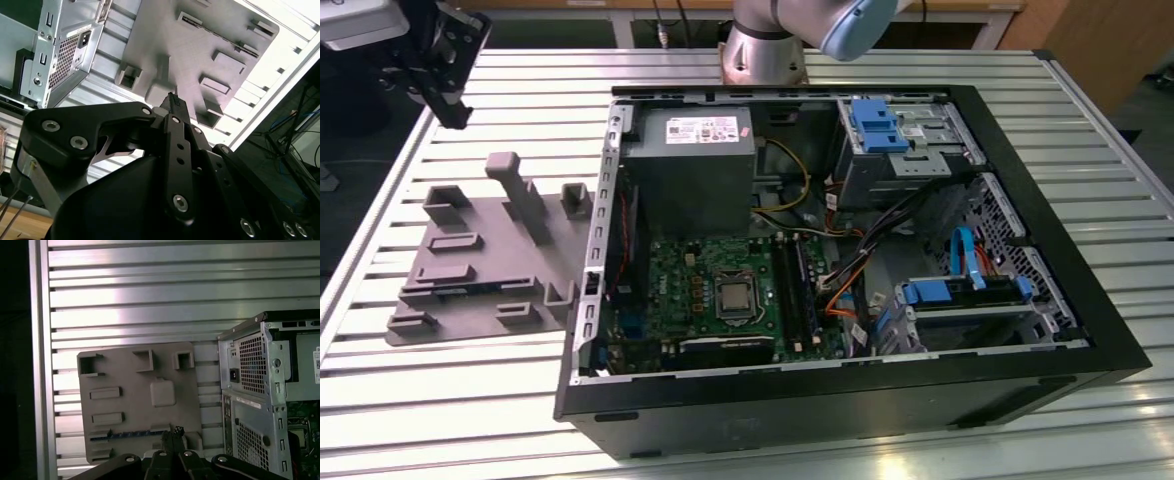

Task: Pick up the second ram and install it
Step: 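Reach for the second ram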

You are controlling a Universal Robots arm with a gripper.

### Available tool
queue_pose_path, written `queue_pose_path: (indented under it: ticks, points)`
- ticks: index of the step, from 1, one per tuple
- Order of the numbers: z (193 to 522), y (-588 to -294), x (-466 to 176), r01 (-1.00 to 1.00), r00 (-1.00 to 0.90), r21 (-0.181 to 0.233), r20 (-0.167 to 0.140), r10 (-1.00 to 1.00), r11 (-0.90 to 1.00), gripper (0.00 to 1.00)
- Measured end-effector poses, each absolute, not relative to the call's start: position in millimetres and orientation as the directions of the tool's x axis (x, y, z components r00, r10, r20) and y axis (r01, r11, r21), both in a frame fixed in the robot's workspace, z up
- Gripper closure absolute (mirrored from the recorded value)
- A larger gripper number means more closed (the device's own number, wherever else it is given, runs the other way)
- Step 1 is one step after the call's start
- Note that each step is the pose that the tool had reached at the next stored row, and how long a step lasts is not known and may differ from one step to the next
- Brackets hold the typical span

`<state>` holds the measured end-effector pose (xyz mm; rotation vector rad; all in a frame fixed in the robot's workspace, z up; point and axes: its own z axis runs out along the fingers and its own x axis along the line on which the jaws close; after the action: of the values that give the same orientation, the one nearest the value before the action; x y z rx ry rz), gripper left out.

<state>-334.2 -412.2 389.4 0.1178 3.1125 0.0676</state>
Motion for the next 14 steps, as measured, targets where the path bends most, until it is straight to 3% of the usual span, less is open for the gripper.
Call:
queue_pose_path:
  ticks: [14]
  points:
    - [387.9, -416.5, -342.1, 0.075, -0.997, 0.044, -0.024, 0.076, 0.996, 0.89]
